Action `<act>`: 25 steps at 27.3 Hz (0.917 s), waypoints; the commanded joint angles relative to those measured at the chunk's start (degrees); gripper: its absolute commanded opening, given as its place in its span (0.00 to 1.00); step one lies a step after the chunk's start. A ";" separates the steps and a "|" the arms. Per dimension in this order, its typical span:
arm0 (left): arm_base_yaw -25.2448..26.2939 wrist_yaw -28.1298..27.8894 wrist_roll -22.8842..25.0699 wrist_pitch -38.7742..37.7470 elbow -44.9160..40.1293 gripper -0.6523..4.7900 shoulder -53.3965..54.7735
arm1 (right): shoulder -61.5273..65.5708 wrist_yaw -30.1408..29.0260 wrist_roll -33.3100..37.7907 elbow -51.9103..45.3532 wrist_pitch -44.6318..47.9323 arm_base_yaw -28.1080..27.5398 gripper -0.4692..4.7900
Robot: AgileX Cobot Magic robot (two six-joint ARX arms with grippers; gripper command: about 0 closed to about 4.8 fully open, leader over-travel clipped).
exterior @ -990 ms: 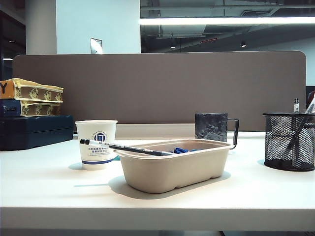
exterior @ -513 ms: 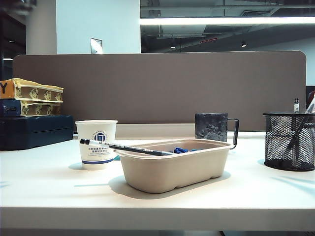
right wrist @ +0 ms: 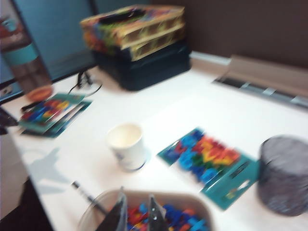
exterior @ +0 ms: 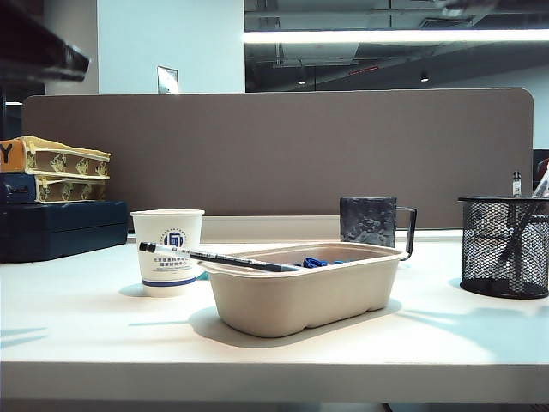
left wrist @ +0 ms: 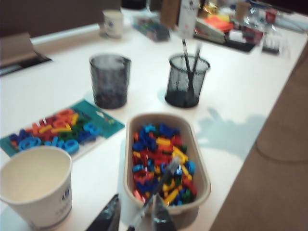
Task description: Pick up one pen and put it in the pen container.
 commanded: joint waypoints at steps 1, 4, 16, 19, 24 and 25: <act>-0.55 -2.40 5.51 -4.22 0.94 0.29 0.39 | 2.03 -1.75 -0.13 0.33 -1.29 1.31 0.20; -2.25 -5.79 11.96 -10.49 3.32 0.29 1.81 | 4.26 -2.47 -0.20 0.33 -2.84 1.68 0.21; -9.33 -17.77 25.59 -17.57 11.80 0.29 15.34 | 6.93 -3.15 -0.37 0.46 -3.15 2.56 0.22; -9.99 -18.49 27.61 -17.64 11.82 0.29 16.61 | 6.93 -2.97 0.00 1.40 -3.69 3.50 0.22; -13.60 -22.73 30.18 -18.99 11.96 0.29 16.98 | 7.74 -2.86 0.07 3.91 -4.11 3.61 0.22; -14.78 -24.13 30.93 -19.43 12.04 0.29 16.98 | 8.11 -2.86 0.09 4.59 -4.39 3.63 0.23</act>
